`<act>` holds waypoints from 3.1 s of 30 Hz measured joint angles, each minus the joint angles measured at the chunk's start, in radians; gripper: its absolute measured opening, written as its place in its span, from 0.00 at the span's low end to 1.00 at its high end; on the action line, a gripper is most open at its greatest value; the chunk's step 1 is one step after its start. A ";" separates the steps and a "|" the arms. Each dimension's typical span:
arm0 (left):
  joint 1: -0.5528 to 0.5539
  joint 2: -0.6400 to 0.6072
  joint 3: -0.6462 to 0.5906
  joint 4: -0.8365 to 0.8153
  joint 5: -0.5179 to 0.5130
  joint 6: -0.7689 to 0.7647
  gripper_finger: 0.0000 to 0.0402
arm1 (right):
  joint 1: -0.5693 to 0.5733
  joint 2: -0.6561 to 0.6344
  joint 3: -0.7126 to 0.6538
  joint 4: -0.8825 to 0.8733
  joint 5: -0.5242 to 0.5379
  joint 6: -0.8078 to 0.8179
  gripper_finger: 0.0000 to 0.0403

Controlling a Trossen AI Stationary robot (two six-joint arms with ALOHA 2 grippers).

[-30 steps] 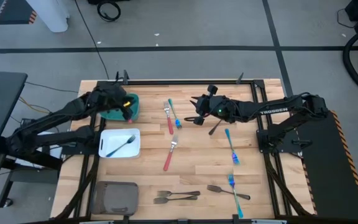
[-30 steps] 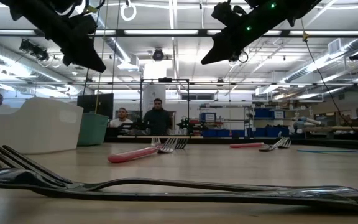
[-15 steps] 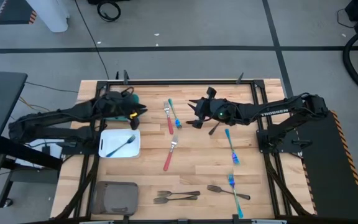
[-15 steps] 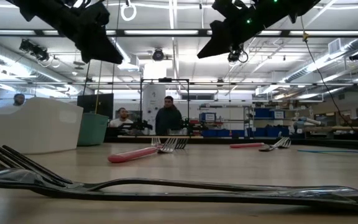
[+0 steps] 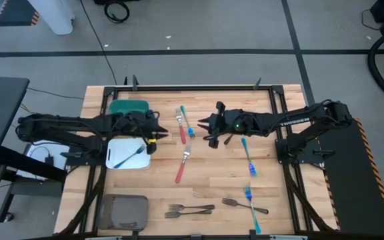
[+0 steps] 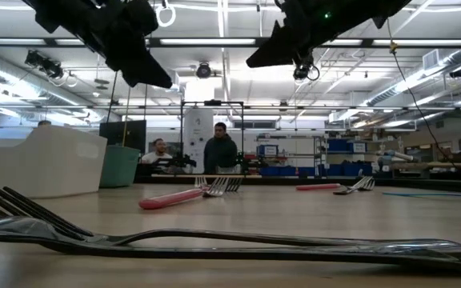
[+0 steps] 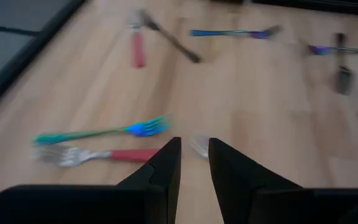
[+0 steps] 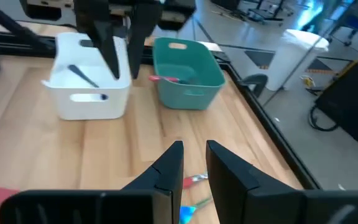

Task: Sort silverware by color (type)
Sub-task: Put the black fork into the black bin

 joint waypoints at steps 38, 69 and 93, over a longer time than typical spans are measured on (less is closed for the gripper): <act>-0.490 0.313 0.000 0.473 -0.100 -0.222 0.35 | 0.309 0.000 0.000 -0.202 0.045 0.493 0.19; -0.672 0.881 0.562 0.131 -0.136 -0.323 0.35 | 0.678 0.000 -0.147 -0.074 0.377 0.920 0.19; -0.687 1.007 0.564 0.176 -0.213 -0.371 0.35 | 0.781 0.035 -0.148 -0.003 0.525 0.909 0.19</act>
